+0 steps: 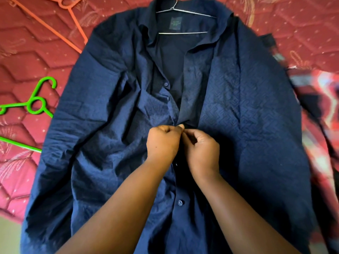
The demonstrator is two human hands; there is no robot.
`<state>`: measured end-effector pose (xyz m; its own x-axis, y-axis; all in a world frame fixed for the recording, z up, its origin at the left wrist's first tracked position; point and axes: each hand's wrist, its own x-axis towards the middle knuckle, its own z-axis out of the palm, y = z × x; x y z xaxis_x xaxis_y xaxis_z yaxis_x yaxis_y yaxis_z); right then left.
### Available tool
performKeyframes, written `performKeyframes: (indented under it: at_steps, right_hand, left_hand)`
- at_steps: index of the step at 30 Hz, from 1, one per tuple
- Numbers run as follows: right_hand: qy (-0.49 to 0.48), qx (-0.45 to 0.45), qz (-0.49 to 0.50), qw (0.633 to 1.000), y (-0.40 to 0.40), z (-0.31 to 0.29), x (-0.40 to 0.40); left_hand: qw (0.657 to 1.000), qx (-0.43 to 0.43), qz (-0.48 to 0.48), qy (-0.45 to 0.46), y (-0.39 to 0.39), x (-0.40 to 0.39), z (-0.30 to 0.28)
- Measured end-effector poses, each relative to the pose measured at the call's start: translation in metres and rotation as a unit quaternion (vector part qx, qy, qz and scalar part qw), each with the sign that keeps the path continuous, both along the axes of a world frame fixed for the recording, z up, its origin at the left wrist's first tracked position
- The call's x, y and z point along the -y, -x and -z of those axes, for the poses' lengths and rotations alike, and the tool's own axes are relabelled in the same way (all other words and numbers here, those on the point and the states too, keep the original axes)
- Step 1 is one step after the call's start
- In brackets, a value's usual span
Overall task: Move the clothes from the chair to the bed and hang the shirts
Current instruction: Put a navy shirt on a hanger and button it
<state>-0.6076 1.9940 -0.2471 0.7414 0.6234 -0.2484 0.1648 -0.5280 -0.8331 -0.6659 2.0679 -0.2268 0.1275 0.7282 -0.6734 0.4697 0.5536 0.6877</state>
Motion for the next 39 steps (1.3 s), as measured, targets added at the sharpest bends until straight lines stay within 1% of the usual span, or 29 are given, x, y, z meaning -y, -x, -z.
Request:
performKeyframes:
  at_steps: [1,5,7,9,11,13,14,15,16,17,18,20,22,23,24,25,27,28,29,31,34,36,39]
  right_hand:
    - [0.004,0.006,-0.002,1.0,0.0,0.0,0.0]
    - [0.003,-0.028,0.018,0.999,-0.003,-0.004,0.0]
    - [0.014,-0.048,0.024,0.998,-0.006,-0.003,-0.002]
    - [0.026,-0.092,0.038,0.995,-0.01,-0.003,-0.007]
    - [0.023,-0.171,0.077,0.982,-0.012,-0.006,-0.014]
    - [0.033,-0.292,0.114,0.949,-0.015,-0.011,-0.018]
    - [0.061,-0.345,0.107,0.93,-0.018,-0.016,-0.02]
    - [0.104,-0.371,0.079,0.919,-0.024,-0.02,-0.021]
    - [0.149,-0.357,0.043,0.921,-0.031,-0.023,-0.022]
    - [0.18,-0.304,0.012,0.935,-0.039,-0.026,-0.024]
    - [0.188,-0.222,-0.005,0.957,-0.046,-0.03,-0.028]
    - [0.13,-0.068,-0.003,0.989,-0.057,-0.048,-0.042]
    - [0.076,0.006,-0.009,0.997,-0.06,-0.065,-0.063]
    - [0.085,0.034,-0.029,0.995,-0.059,-0.068,-0.074]
    - [0.117,0.061,-0.06,0.989,-0.057,-0.067,-0.085]
    - [0.168,0.079,-0.095,0.978,-0.055,-0.063,-0.094]
    - [0.28,0.086,-0.147,0.945,-0.051,-0.052,-0.104]
    - [0.313,0.087,-0.155,0.933,-0.05,-0.047,-0.104]
    - [0.326,0.096,-0.153,0.928,-0.051,-0.045,-0.103]
    - [0.314,0.116,-0.134,0.932,-0.053,-0.039,-0.095]
    - [0.276,0.106,-0.111,0.949,-0.053,-0.033,-0.087]
    - [0.282,0.103,-0.114,0.947,-0.053,-0.031,-0.087]
    - [0.289,0.121,-0.123,0.942,-0.053,-0.031,-0.09]
  left_hand:
    - [1.0,-0.011,-0.009,0.003,-0.002,0.0,0.001]
    - [0.998,-0.019,-0.043,0.043,-0.006,0.002,0.005]
    - [0.998,-0.025,-0.041,0.048,-0.007,0.003,0.007]
    - [0.999,-0.022,-0.023,0.044,-0.008,0.002,0.008]
    - [0.999,-0.031,0.032,0.011,-0.005,-0.001,0.009]
    - [0.989,-0.061,0.131,-0.044,0.003,-0.005,0.011]
    - [0.977,-0.081,0.183,-0.073,0.007,-0.007,0.011]
    - [0.964,-0.098,0.227,-0.101,0.011,-0.01,0.01]
    - [0.954,-0.107,0.251,-0.126,0.014,-0.012,0.008]
    - [0.95,-0.11,0.252,-0.148,0.016,-0.016,0.004]
    - [0.953,-0.103,0.231,-0.168,0.017,-0.022,-0.001]
    - [0.963,-0.072,0.154,-0.211,0.018,-0.036,-0.009]
    - [0.968,-0.043,0.104,-0.225,0.015,-0.052,-0.012]
    - [0.97,-0.032,0.098,-0.221,0.012,-0.057,-0.011]
    - [0.97,-0.027,0.104,-0.218,0.009,-0.061,-0.01]
    - [0.967,-0.032,0.12,-0.221,0.006,-0.063,-0.008]
    - [0.958,-0.052,0.155,-0.236,0.001,-0.066,-0.005]
    - [0.954,-0.061,0.168,-0.242,-0.001,-0.066,-0.003]
    - [0.949,-0.067,0.181,-0.249,-0.003,-0.066,-0.001]
    - [0.935,-0.089,0.215,-0.269,-0.007,-0.065,0.003]
    - [0.911,-0.139,0.27,-0.278,-0.013,-0.063,0.007]
    - [0.906,-0.159,0.286,-0.269,-0.016,-0.063,0.009]
    - [0.912,-0.167,0.279,-0.249,-0.019,-0.065,0.01]
